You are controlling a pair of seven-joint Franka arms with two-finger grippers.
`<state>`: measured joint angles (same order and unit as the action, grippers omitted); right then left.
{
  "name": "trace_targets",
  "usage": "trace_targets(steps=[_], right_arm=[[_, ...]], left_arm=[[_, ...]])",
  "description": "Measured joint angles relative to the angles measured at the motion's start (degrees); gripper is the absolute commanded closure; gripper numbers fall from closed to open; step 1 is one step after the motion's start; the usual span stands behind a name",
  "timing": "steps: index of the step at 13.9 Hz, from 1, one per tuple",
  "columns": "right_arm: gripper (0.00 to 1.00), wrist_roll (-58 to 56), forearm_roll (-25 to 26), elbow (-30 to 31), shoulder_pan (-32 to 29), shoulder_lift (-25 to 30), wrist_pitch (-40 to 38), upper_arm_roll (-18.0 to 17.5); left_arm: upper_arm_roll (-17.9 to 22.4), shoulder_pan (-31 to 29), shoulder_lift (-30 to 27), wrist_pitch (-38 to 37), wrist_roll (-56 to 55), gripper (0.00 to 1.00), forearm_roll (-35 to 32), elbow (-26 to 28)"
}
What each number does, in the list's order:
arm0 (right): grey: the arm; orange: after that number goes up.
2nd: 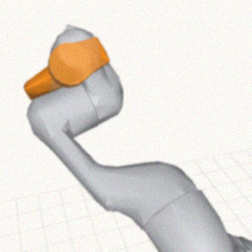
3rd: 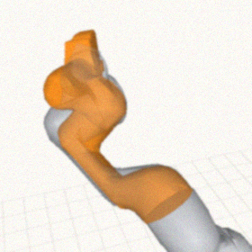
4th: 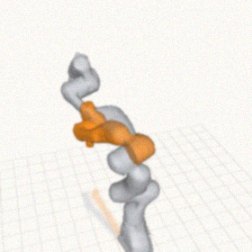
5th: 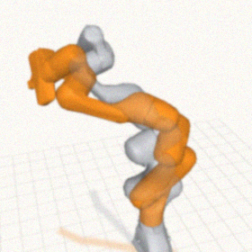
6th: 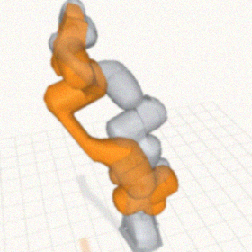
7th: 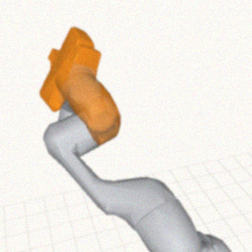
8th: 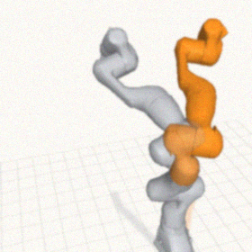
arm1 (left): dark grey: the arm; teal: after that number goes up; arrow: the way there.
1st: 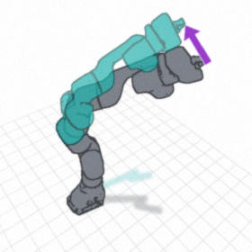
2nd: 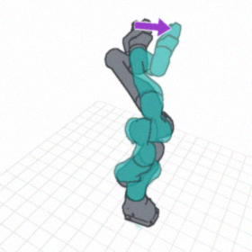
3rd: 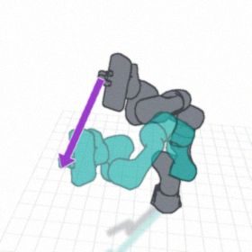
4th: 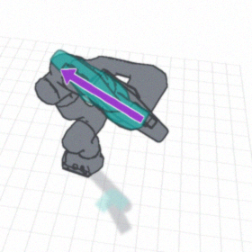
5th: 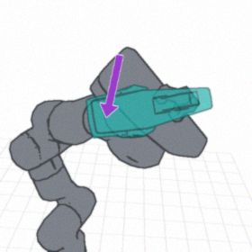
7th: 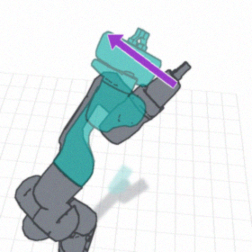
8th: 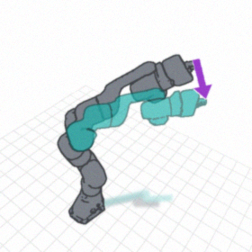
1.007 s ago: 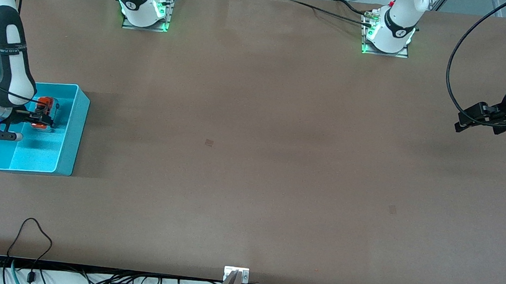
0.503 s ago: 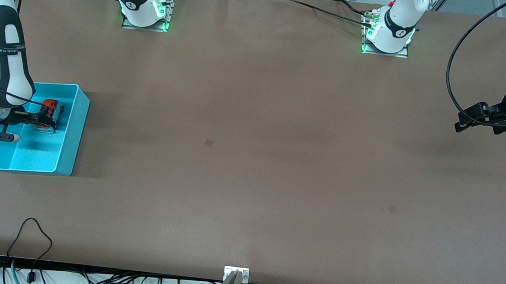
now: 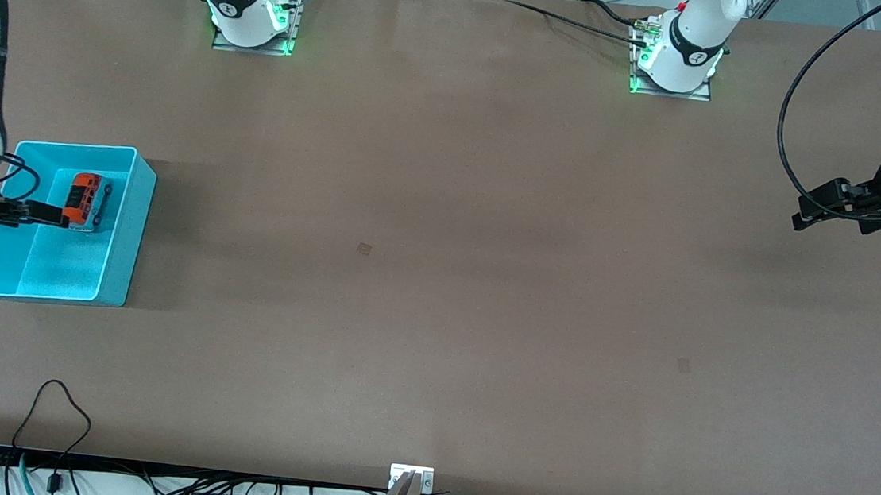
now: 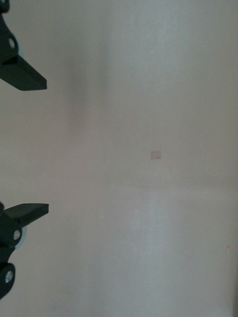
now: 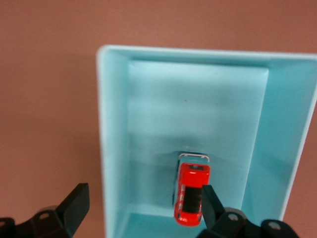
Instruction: Wind up bus and store in blue box
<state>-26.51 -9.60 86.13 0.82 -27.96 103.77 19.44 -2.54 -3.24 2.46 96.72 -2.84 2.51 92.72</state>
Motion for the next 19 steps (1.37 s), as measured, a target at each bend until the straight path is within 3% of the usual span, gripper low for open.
trace_targets(steps=[6,10,14,17,19], right_arm=[[0.00,1.23,2.80,-14.58,8.15,0.40,-17.09,0.04],[0.00,1.23,3.05,-18.67,12.13,1.12,-22.83,0.05],[0.00,1.62,6.46,-19.58,15.86,3.60,-22.57,-0.56],[0.00,1.65,8.90,-19.49,10.88,5.74,-22.29,-4.50],[0.00,3.40,12.98,-17.63,4.54,8.38,-21.70,-11.71]], left_arm=[[0.01,-0.04,0.00,0.01,0.00,0.00,0.00,-0.01],[0.01,-0.04,-0.01,0.03,0.00,0.00,0.00,-0.06],[0.00,-0.04,-0.01,0.03,0.00,0.00,0.00,-0.06],[0.00,-0.04,-0.01,0.03,0.00,0.00,0.00,-0.08],[0.00,-0.04,-0.01,0.03,0.00,0.00,0.00,-0.09]])
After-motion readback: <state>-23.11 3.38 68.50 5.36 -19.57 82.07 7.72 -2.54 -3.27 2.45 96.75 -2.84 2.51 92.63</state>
